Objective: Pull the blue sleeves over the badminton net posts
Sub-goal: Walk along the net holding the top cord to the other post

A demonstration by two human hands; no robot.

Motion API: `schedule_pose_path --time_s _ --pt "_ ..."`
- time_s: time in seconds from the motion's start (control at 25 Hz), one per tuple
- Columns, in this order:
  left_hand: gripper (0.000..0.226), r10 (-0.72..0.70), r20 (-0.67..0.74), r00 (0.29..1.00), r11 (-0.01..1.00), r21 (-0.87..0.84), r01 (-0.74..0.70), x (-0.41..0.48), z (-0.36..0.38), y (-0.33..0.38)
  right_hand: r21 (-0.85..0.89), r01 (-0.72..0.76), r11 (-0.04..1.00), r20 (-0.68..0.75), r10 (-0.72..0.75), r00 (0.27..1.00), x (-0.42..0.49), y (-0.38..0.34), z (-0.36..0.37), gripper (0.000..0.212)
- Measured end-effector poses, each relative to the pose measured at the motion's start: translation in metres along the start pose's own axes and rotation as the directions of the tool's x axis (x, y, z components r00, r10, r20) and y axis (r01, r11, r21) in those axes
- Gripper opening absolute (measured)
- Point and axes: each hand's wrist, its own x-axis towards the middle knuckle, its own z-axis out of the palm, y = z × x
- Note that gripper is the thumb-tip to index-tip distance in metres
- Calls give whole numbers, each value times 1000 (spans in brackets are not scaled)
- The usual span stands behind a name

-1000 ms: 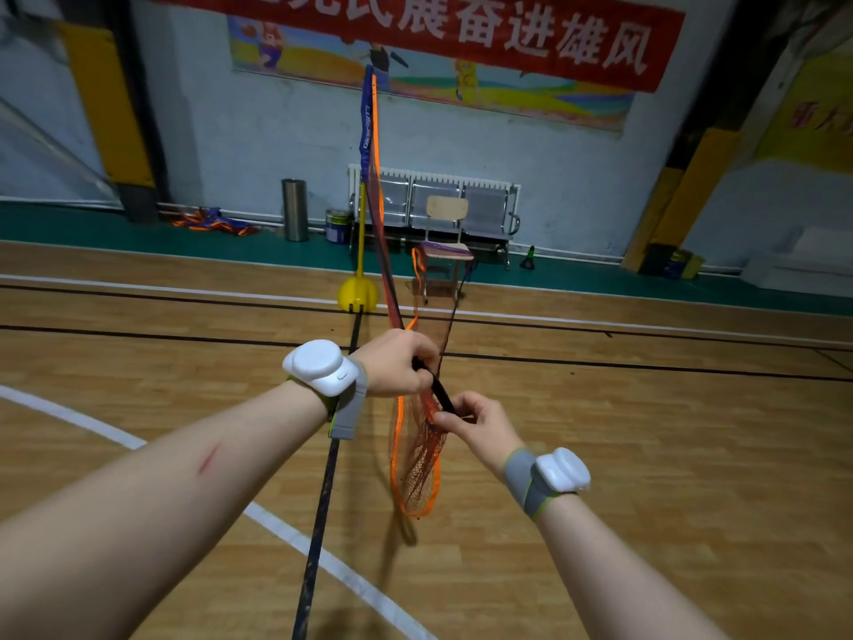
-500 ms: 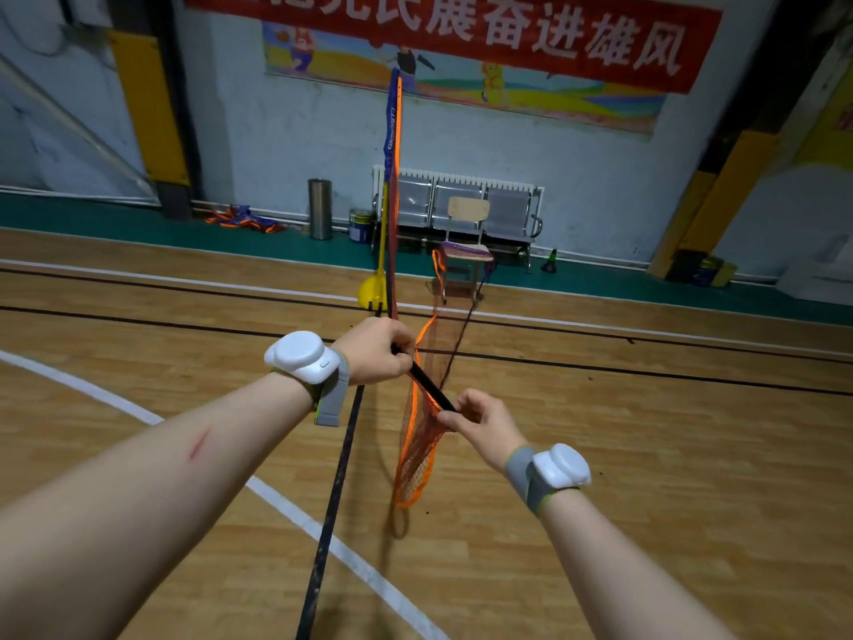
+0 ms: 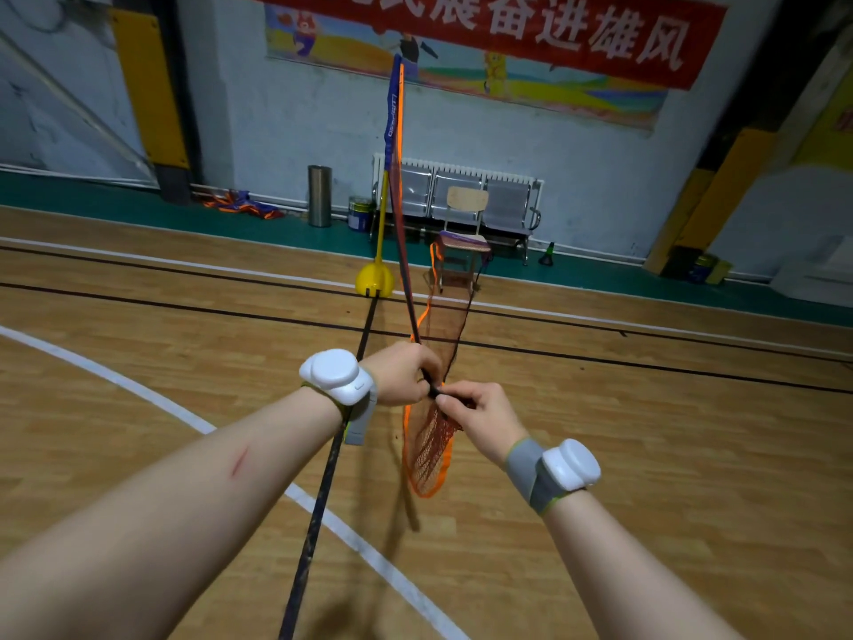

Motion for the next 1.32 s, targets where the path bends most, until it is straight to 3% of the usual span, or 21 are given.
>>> schedule_pose_path --time_s 0.2,0.32,0.52,0.76,0.84,1.04,1.32 --pt "24 -39 -59 997 999 16 40 -22 -5 -6 -138 20 990 -63 -29 998 -11 -3 4 21" --pt "17 -26 -81 996 999 20 28 -35 -12 -15 -238 -34 971 -56 21 998 -8 0 19 36" --pt "16 -100 -88 991 994 -56 95 -68 -30 -44 -177 -148 973 -3 150 989 -15 12 55 32" --pt "18 -152 -80 985 988 -20 151 -91 -35 -77 -13 -93 996 -26 93 995 -36 -14 84 17" --pt "23 -132 -62 989 991 5 133 -96 -31 -82 20 -75 997 -44 76 996 -44 -25 92 6" --pt "35 -5 73 997 1000 -4 5 -115 -6 -72 26 -146 989 -54 148 988 -69 -35 121 20" --pt "17 62 51 997 996 -61 -59 -144 9 -68 19 -186 982 -90 187 978 -91 -25 142 16"
